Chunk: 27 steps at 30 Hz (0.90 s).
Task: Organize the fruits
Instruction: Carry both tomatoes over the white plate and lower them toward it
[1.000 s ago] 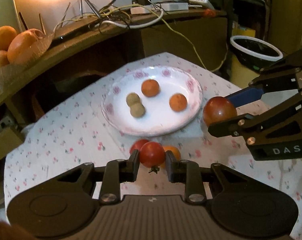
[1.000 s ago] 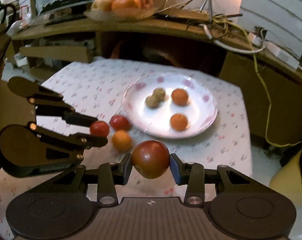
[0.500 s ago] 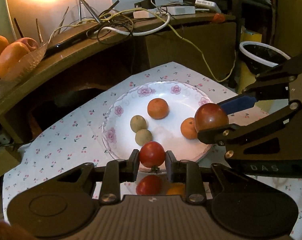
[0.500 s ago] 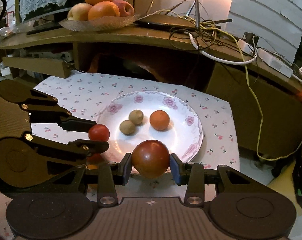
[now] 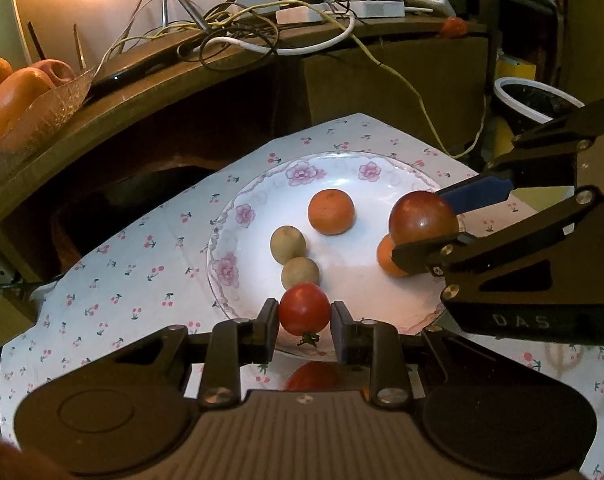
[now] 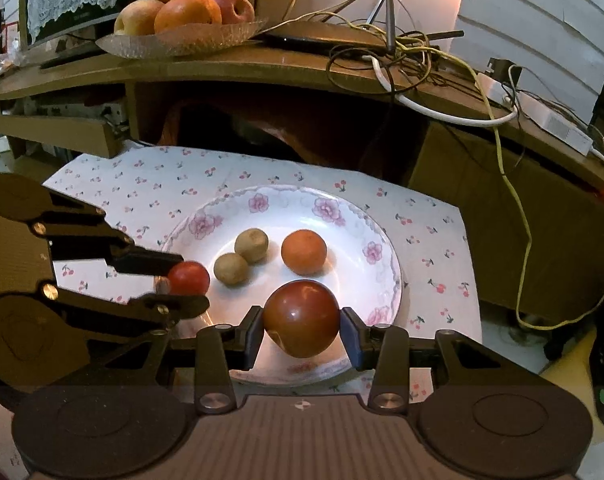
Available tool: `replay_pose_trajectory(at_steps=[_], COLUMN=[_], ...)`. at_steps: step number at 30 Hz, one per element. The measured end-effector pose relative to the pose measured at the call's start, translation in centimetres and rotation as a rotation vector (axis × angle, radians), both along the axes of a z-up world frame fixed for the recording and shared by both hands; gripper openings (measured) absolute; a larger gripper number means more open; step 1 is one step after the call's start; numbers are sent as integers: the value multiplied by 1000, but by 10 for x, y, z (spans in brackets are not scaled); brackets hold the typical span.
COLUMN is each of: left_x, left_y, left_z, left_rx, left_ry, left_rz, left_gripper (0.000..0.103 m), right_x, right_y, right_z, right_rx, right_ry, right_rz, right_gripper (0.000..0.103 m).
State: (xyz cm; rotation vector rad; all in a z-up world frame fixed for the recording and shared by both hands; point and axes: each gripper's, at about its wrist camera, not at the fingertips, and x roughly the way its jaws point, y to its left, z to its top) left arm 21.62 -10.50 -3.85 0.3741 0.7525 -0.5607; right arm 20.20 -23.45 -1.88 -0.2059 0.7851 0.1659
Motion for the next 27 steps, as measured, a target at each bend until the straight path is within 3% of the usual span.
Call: replay_pose_trajectory(at_steps=[9,12,27], left_x=[2,2,-4], left_y=[5,6,20], left_z=[5,7,23], left_rx=[-18,-21,-38], left_ry=[-7,-8,-36], left_rz=[26,28,37], left_gripper=[34,34,37], right_x=[2,1,-2], right_y=[-3,-4,-21], right_z=[0,2,14], right_rx=[9,14,54], right_ry=[-10,-24,-69], right_rz=[-12,-11,-77], right_gripper=[44,50,51])
